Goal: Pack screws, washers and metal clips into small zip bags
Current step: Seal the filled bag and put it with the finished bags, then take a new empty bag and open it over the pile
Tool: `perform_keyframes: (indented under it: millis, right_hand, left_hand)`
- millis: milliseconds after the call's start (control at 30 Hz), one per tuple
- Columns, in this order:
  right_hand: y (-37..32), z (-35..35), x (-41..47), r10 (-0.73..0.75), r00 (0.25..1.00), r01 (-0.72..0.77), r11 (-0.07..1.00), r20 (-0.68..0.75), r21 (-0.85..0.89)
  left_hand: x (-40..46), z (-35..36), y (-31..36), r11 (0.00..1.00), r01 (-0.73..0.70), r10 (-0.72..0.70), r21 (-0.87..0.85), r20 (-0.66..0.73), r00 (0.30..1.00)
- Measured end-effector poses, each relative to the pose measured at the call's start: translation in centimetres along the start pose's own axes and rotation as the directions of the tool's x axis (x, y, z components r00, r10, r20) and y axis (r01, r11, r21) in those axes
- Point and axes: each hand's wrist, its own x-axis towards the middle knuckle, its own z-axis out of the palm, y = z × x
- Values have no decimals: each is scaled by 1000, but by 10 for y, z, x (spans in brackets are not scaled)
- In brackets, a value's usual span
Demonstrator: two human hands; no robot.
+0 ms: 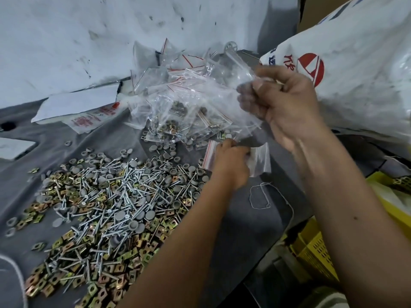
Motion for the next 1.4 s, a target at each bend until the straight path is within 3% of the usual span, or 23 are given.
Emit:
perform_keyframes:
  millis: [33, 67, 100, 133, 167, 200, 267, 300, 333, 433, 467, 500, 633, 800, 833, 900, 1033, 1133, 1200, 1267, 1300, 1333, 1400]
  right_hand:
    - [-5, 7, 0, -4, 999, 2, 1000, 50, 30]
    - [-7, 11, 0, -7, 997, 3, 999, 80, 49]
    - [-6, 21, -1, -5, 995, -1, 998, 102, 59]
    - [-5, 25, -2, -5, 995, 0, 999, 100, 52]
    - [-2, 29, -3, -5, 996, 2, 999, 86, 34]
    - [4, 35, -4, 8, 998, -9, 1000, 68, 11]
    - [18, 49, -6, 60, 997, -58, 997, 39, -41]
    - [26, 57, -8, 89, 995, -87, 994, 36, -64]
    - [34, 64, -11, 113, 993, -110, 991, 37, -82]
    - [60, 90, -19, 174, 983, -168, 981, 63, -98]
    - [69, 102, -23, 197, 977, -188, 976, 78, -110]
    - [77, 113, -26, 220, 971, -207, 969, 89, -131]
    - [106, 164, -36, 339, 935, -321, 934, 102, -155]
    - [130, 207, -43, 378, 913, -347, 917, 150, -198]
    - [133, 210, -42, 383, 907, -347, 915, 174, -204]
    - [139, 213, -41, 387, 887, -328, 912, 253, -245]
    - [154, 210, -44, 286, 884, -120, 904, 371, -411]
    - [163, 207, -48, 216, 886, -15, 898, 410, -440]
    - [167, 205, -50, 142, 898, 69, 889, 416, -453]
    - [168, 204, -52, 19, 895, 226, 842, 445, -490]
    - [168, 205, -56, -41, 874, 319, 799, 483, -510]
    - [168, 207, -61, -87, 844, 408, 744, 529, -529]
    - [168, 209, -69, -149, 781, 548, 629, 607, -552]
  left_hand:
    - [1, -11, 3, 953, 83, -85, -290, 5, 996]
    - [-1, -20, 8, 739, 185, -201, -648, 50, 978]
    - [-6, -36, 8, 392, 217, -252, -894, 123, 960]
    - [-11, -47, 9, 72, 201, -215, -977, 182, 960]
    - [-15, -58, 8, -145, 173, -162, -974, 196, 967]
    - [-21, -72, 1, -247, 118, -148, -962, 158, 976]
    - [-37, -103, -21, -308, -40, -185, -951, 19, 983]
    - [-50, -118, -35, -301, -107, -221, -948, -40, 974]
    - [-60, -131, -48, -231, -159, -270, -960, -94, 958]
    - [-93, -157, -82, 271, -125, -395, -954, -228, 890]
    - [-102, -161, -93, 370, -95, -450, -924, -268, 852]
    - [-110, -164, -102, 389, -74, -502, -918, -279, 819]
    - [-151, -183, -132, 207, -139, -581, -969, -236, 779]
    - [-182, -203, -164, 299, -49, -518, -953, -205, 831]
    - [-183, -206, -167, 327, -35, -544, -945, -218, 810]
    - [-186, -207, -176, 428, -20, -643, -904, -320, 696]
    - [-186, -199, -189, 558, -13, -714, -830, -488, 503]
    - [-185, -192, -192, 711, 116, -666, -693, -612, 426]
    - [-186, -187, -190, 851, 231, -525, -471, -777, 348]
    - [-184, -184, -188, 922, 329, -291, -203, -925, 243]
    - [-181, -181, -184, 944, 296, -218, -145, -949, 229]
    - [-178, -180, -179, 967, 204, -205, -153, -943, 263]
    - [-173, -176, -171, 954, 47, -290, -297, -870, 399]
